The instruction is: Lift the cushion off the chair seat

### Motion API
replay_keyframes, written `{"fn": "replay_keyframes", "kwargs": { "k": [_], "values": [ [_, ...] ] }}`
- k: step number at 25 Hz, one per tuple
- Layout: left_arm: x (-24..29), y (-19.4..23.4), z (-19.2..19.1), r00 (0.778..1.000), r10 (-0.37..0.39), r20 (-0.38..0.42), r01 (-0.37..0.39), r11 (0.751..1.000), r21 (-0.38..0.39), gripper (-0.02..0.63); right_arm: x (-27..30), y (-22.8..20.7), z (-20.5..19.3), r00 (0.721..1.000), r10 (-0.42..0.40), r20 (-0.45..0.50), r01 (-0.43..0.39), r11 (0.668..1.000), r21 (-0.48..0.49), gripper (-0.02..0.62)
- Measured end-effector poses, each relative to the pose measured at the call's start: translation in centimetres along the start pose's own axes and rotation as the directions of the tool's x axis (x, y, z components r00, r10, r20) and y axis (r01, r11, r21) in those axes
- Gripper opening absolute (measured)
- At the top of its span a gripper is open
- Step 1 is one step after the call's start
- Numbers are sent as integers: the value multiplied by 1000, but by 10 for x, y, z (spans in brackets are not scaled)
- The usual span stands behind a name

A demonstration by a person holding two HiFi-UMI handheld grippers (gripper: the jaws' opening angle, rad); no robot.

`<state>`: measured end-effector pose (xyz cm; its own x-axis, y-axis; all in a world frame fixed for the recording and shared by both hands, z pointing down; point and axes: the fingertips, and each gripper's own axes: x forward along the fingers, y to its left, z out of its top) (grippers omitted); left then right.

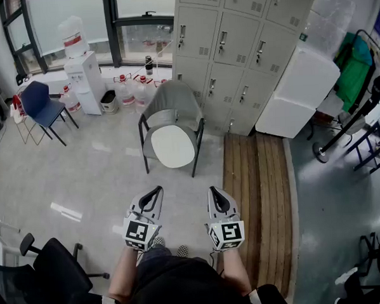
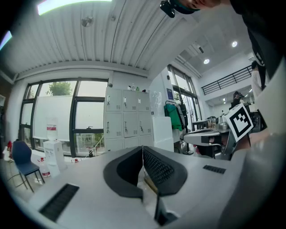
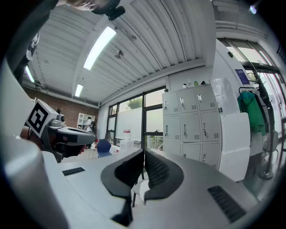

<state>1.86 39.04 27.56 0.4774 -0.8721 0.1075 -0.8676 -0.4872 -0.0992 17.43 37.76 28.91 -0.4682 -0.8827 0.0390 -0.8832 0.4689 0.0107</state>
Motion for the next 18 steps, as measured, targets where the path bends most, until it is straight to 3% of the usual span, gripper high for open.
{"fn": "replay_keyframes", "kwargs": {
  "k": [10, 18],
  "values": [
    [6, -9, 0, 1000, -12, -1, 12, 1000, -3, 20, -5, -7, -2, 1000, -8, 3, 8, 1000, 7, 29],
    [25, -28, 2, 998, -60, 3, 60, 998, -5, 20, -21, -33, -4, 998, -68, -1, 68, 998, 8, 31]
  ]
}}
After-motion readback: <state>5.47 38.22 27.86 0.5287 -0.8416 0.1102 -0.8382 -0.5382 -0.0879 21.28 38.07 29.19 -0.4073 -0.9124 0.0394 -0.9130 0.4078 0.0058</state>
